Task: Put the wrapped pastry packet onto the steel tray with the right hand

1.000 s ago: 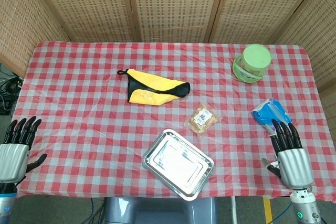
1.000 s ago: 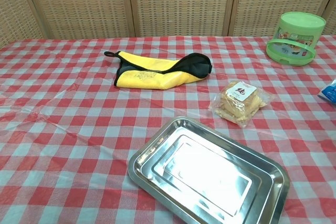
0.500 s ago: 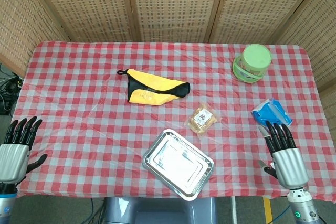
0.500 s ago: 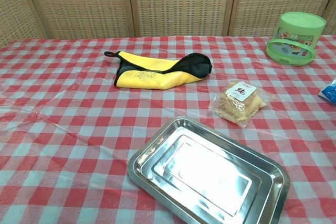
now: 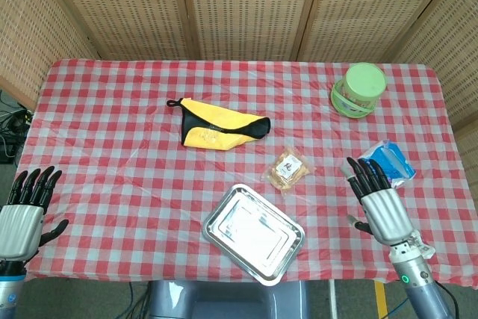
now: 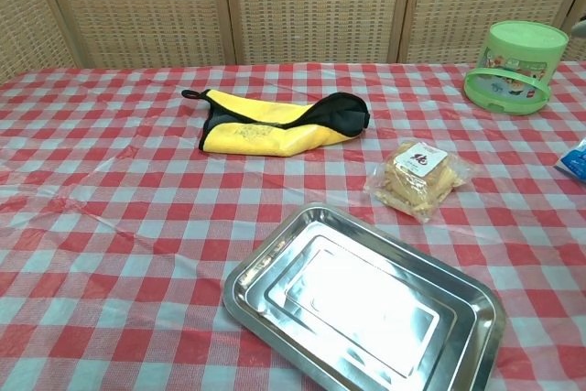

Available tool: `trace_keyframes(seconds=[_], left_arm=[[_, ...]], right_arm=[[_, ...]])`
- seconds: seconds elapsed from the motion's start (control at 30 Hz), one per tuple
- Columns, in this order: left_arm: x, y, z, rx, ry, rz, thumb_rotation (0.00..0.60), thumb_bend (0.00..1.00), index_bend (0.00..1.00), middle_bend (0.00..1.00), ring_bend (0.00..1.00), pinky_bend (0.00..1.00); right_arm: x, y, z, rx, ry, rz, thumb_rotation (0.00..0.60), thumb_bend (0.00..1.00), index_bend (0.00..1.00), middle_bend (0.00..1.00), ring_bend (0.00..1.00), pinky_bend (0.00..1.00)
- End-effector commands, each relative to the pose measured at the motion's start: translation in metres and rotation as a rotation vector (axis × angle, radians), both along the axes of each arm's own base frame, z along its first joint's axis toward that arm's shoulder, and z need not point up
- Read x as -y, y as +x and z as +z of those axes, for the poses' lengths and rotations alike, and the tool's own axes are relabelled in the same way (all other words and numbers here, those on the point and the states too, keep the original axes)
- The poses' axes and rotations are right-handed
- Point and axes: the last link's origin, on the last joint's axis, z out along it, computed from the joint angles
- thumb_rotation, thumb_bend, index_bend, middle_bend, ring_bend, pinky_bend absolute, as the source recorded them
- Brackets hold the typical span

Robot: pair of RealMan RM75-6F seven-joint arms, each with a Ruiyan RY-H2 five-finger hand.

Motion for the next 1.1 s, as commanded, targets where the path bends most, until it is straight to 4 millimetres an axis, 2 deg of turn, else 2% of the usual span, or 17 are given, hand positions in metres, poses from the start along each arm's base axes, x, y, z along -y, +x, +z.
trace_keyframes(seconds=[0.03, 0.13, 0.2, 0.33, 0.67, 1.1], left_arm=[[-0.001, -0.001, 0.001, 0.002, 0.004, 0.005, 0.600, 0.16, 0.00, 0.00, 0.00, 0.00], [-0.002, -0.002, 0.001, 0.004, 0.005, 0.008, 0.600, 0.16, 0.00, 0.00, 0.00, 0.00], [-0.003, -0.002, 0.000, 0.005, 0.001, 0.008, 0.600, 0.16, 0.00, 0.00, 0.00, 0.00], [-0.005, -0.003, -0.001, 0.007, -0.003, 0.013, 0.600, 0.17, 0.00, 0.00, 0.00, 0.00], [-0.010, -0.007, -0.003, 0.006, -0.014, 0.033, 0.600, 0.17, 0.00, 0.00, 0.00, 0.00], [-0.018, -0.012, -0.007, 0.001, -0.031, 0.063, 0.600, 0.17, 0.00, 0.00, 0.00, 0.00]], right_arm=[[0.033, 0.026, -0.010, -0.048, 0.067, 0.013, 0.600, 0.08, 0.05, 0.00, 0.00, 0.00], [0.048, 0.034, -0.021, -0.073, 0.118, -0.006, 0.600, 0.09, 0.05, 0.00, 0.00, 0.00], [0.064, 0.038, -0.036, -0.119, 0.170, -0.027, 0.600, 0.09, 0.05, 0.00, 0.00, 0.00], [0.079, 0.043, -0.047, -0.153, 0.186, -0.049, 0.600, 0.08, 0.06, 0.00, 0.00, 0.00], [0.105, 0.052, -0.064, -0.240, 0.208, -0.064, 0.600, 0.08, 0.06, 0.00, 0.00, 0.00], [0.124, 0.057, -0.092, -0.327, 0.260, -0.093, 0.600, 0.09, 0.05, 0.00, 0.00, 0.00]])
